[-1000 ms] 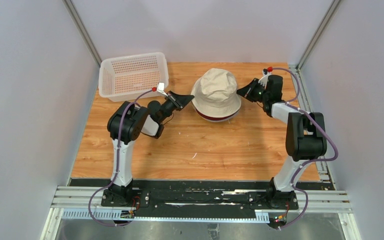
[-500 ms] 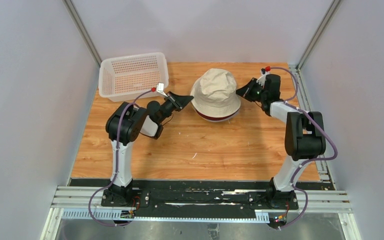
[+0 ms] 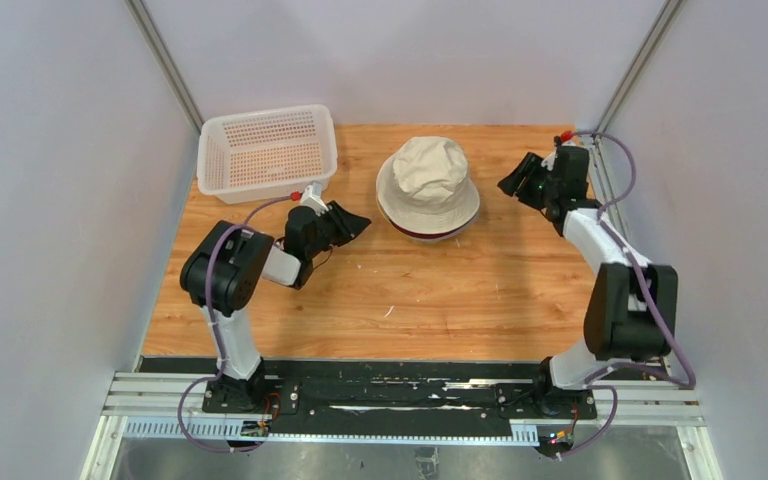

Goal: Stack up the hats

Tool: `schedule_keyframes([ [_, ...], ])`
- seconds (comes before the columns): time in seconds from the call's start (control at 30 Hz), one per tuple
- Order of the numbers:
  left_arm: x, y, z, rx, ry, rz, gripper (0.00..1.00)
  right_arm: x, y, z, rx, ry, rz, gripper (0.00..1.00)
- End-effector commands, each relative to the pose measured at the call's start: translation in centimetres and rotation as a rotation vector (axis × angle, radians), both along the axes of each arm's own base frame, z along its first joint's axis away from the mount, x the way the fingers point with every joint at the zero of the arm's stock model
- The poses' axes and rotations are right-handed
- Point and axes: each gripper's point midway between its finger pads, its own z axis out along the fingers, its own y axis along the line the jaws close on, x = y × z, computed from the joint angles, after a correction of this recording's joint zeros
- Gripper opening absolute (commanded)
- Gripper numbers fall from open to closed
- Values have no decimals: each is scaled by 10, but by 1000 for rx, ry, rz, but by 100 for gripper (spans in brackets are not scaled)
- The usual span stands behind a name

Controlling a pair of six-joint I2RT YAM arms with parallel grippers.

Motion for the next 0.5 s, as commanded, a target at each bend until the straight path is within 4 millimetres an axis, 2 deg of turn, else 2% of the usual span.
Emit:
schedule_keyframes([
  [0.0,-7,20,25,100,-68,73,31,-17,-10,61,-51,-137,-6,54],
  [0.07,-13,26,47,130,-122,101,31,-28,-2,88,-31,-206,30,56],
  [0.13,-18,31,78,142,-199,125,33,-39,11,118,17,-289,83,56],
  [0.23,-25,33,136,133,-344,130,36,-53,34,154,122,-394,170,60],
  [0.37,-27,22,212,82,-497,83,40,-62,73,182,261,-450,298,61],
  [0.47,-22,3,247,43,-564,3,40,-62,100,190,301,-440,382,61],
])
